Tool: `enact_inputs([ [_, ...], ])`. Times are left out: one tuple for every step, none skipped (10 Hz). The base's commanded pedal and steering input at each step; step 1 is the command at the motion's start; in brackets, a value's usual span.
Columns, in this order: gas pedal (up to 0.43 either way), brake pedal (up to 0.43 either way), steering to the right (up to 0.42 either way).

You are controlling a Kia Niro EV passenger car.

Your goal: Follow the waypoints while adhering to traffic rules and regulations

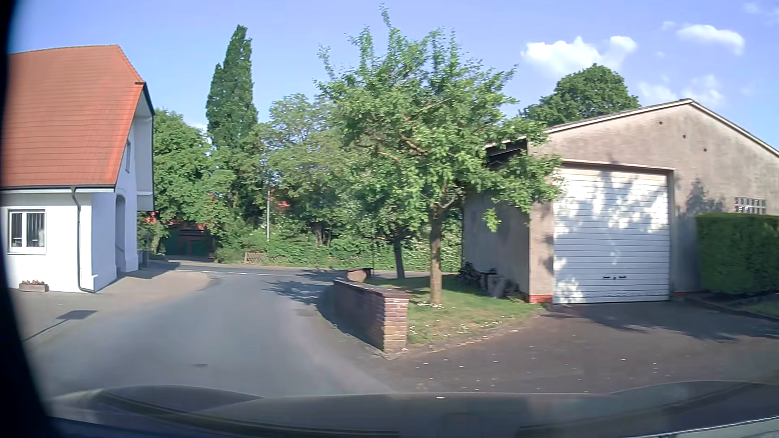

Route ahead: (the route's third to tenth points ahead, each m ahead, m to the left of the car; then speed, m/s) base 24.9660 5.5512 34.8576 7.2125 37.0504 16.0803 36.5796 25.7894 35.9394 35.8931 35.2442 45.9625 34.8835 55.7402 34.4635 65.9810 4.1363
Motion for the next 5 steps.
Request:
enact_inputs([
  [0.299, 0.006, -0.573],
  [0.299, 0.006, -0.526],
  [0.299, 0.006, -0.474],
  [0.299, 0.006, -0.437],
  [0.28, 0.006, -0.395],
])
